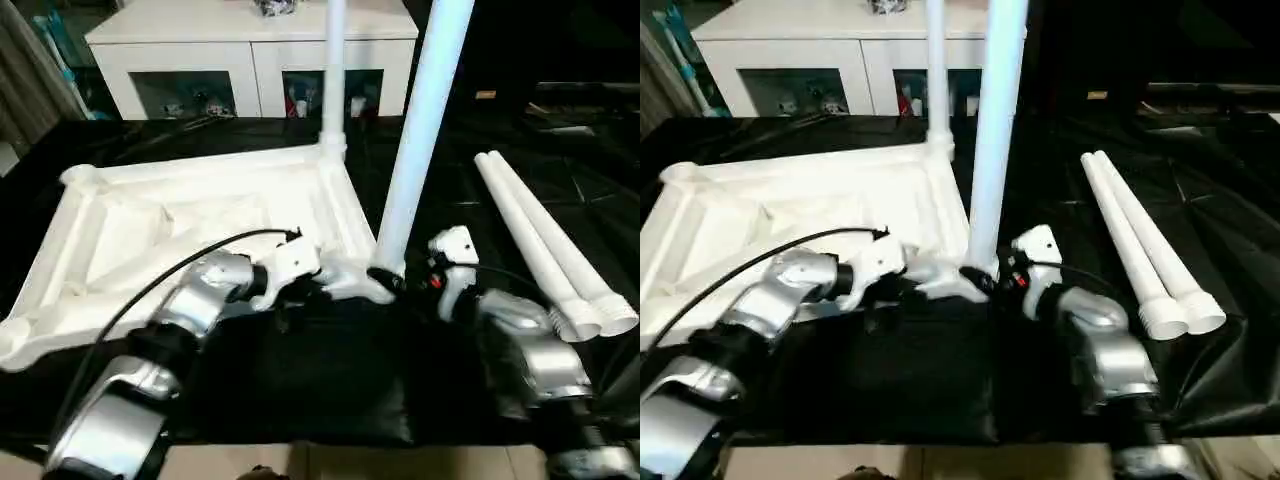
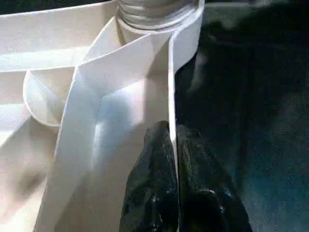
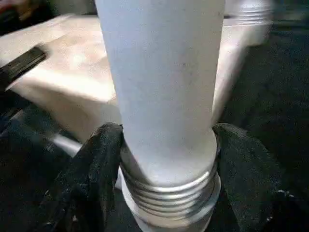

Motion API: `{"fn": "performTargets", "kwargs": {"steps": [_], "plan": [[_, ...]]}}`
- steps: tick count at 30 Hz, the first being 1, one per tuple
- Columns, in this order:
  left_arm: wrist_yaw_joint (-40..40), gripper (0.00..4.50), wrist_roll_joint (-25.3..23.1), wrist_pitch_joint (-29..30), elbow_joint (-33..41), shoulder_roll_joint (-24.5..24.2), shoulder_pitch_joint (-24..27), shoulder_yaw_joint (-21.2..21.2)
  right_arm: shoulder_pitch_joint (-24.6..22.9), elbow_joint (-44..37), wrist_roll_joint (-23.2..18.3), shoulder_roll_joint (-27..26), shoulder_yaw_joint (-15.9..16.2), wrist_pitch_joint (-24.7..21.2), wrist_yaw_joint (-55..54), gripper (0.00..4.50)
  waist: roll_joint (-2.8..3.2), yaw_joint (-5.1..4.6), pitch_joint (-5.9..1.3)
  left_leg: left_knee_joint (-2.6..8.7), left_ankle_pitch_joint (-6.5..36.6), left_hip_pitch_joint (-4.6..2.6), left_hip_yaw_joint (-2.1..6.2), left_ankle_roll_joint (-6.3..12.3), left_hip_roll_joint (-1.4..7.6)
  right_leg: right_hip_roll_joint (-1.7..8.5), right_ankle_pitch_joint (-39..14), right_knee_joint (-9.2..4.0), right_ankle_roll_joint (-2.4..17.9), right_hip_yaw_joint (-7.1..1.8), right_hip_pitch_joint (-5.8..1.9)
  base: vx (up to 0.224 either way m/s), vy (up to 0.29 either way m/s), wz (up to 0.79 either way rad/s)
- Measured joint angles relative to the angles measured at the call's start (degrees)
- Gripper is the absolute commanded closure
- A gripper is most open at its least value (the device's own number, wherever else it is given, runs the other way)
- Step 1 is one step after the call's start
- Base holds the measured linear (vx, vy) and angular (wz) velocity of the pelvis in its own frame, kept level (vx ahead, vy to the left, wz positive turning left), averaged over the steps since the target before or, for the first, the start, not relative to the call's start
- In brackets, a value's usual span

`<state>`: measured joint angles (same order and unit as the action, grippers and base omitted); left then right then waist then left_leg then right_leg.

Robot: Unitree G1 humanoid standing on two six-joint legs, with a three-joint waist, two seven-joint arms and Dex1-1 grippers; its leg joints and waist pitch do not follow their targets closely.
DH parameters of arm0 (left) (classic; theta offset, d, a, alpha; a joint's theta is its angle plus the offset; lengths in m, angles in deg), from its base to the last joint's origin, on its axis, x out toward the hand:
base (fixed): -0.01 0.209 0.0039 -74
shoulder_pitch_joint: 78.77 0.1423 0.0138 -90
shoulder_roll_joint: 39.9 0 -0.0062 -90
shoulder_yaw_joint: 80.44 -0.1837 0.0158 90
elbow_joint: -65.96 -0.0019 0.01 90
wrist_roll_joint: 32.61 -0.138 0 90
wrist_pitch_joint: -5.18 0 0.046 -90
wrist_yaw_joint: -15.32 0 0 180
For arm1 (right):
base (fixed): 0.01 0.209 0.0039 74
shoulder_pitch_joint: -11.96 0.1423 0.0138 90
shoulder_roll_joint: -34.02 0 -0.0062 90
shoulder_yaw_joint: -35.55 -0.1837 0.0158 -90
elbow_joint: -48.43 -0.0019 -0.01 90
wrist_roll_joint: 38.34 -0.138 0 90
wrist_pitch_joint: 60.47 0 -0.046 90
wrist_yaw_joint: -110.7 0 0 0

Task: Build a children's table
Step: Rotate leg to tighten

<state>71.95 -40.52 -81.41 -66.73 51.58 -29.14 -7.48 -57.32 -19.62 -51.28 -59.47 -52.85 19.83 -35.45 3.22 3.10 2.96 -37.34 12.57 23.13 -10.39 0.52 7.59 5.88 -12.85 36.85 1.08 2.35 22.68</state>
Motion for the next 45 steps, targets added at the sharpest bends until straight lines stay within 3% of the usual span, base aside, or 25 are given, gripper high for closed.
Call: {"fn": "performTargets", "kwargs": {"steps": [5,11,15,17,18,21,26,33,45], "plan": [[-5.9,4.50,-0.7,4.5,-2.2,3.5,-2.2,0.8,3.1,4.0,1.6,-4.7,-1.7,0.7,-9.7,1.85,-0.18,-0.11,0.03,0.58,-0.2,-0.21,-0.39,0.00,0.00,0.22,0.4,-0.67,0.2,0.09,-0.10,0.000,0.000,0.00],[-15.8,4.50,-0.7,11.0,-6.2,9.1,-6.3,2.2,10.3,12.2,3.7,-10.4,-4.2,1.3,-24.9,1.86,-0.36,-0.39,0.12,0.98,-0.4,-0.21,-0.83,-0.01,0.00,0.35,0.8,-1.34,0.3,0.06,-0.07,0.000,0.000,0.00],[-17.3,4.50,-0.8,11.6,-6.2,9.7,-6.6,2.3,11.7,14.2,4.2,-11.4,-4.5,2.8,-27.4,1.86,-0.44,-0.40,0.08,1.41,-0.4,-0.23,-0.97,0.09,0.00,0.35,1.0,-1.91,0.3,0.09,-0.14,0.000,0.000,0.00],[-17.3,4.50,-0.8,11.6,-5.9,9.6,-6.6,2.2,11.6,14.3,4.2,-11.3,-4.6,3.8,-26.5,1.86,-0.48,-0.35,0.11,1.49,-0.4,-0.21,-1.02,0.12,0.00,0.37,1.0,-1.92,0.3,0.09,-0.09,0.000,0.000,0.00],[-17.1,4.50,-0.9,11.6,-5.8,9.6,-6.6,2.2,11.5,14.3,4.1,-11.1,-4.8,4.1,-25.9,1.51,-0.48,-0.33,0.11,1.53,-0.4,-0.21,-1.02,0.14,0.00,0.37,1.0,-1.92,0.3,0.10,-0.08,0.000,0.000,0.00],[-16.6,4.50,-0.9,11.5,-4.8,9.1,-6.1,2.1,10.9,14.0,2.7,-10.5,-5.8,4.8,-22.1,1.14,-0.54,-0.14,0.16,1.69,-0.5,-0.20,-1.04,0.21,0.00,0.37,1.0,-1.92,0.2,0.12,0.02,0.000,0.000,0.00],[-15.0,4.50,-0.9,10.6,-1.8,6.2,-4.6,1.9,8.5,12.0,1.2,-7.4,-4.4,2.0,-14.3,0.74,-0.65,-0.72,0.47,1.91,-0.8,-0.05,-1.06,0.41,0.00,0.36,1.0,-1.90,0.2,0.16,0.33,0.000,0.000,0.00],[-7.0,4.50,-0.6,7.5,4.1,1.6,-0.8,1.0,6.9,6.5,1.0,0.0,-1.0,0.4,-0.9,0.74,-0.80,-0.04,0.67,2.06,-0.8,0.01,-1.09,0.42,0.01,0.36,0.9,-1.96,0.2,0.19,0.41,0.000,0.000,0.00],[2.9,4.50,1.6,6.4,11.2,-3.4,3.3,-0.8,5.8,2.9,0.1,5.6,3.4,0.4,13.1,0.74,-1.16,0.55,0.94,2.09,-0.8,0.00,-1.15,0.39,0.01,0.38,0.9,-1.95,0.2,0.15,0.42,0.000,0.000,0.00]]}}
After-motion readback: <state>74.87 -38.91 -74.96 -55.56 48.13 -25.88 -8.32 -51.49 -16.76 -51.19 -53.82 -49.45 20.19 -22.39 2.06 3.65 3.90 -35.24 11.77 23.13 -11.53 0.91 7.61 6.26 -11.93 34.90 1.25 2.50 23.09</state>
